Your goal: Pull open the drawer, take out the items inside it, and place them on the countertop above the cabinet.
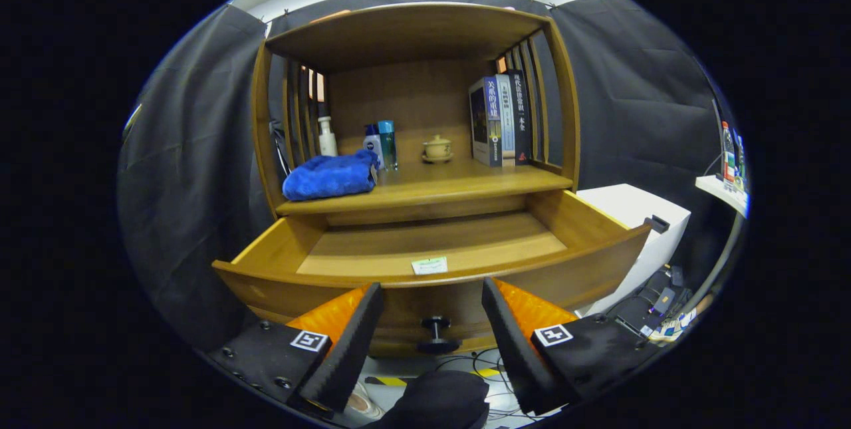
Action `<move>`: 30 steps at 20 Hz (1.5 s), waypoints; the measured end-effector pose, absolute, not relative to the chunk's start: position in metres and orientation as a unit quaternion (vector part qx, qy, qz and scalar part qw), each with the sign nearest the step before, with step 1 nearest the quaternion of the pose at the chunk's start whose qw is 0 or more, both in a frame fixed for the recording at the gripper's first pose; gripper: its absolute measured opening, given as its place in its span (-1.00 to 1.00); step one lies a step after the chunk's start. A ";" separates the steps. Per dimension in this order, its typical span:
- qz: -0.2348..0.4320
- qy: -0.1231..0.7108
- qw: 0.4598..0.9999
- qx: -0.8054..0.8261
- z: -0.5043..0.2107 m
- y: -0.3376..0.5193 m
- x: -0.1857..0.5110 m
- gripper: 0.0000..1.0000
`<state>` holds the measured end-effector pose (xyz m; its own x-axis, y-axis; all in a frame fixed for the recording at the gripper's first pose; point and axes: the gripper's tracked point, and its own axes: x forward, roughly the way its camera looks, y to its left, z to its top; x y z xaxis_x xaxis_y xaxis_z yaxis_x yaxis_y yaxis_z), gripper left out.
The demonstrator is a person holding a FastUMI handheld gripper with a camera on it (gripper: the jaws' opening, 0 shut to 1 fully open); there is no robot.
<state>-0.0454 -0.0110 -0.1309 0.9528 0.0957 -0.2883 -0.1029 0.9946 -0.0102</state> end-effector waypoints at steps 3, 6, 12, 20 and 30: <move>0.054 0.133 0.990 -0.007 -0.117 -0.007 -0.036 0.94; 0.068 0.122 0.990 -0.001 -0.097 0.003 -0.018 0.94; 0.103 0.141 0.984 -0.029 -0.076 0.033 0.028 0.94; 0.119 0.319 0.932 -0.122 -0.128 0.040 0.077 0.98; 0.076 0.508 0.846 -0.144 -0.213 0.006 0.099 0.98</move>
<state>0.0993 0.0055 -0.2131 0.4718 -0.0180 -0.8815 -0.2744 0.9472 -0.1662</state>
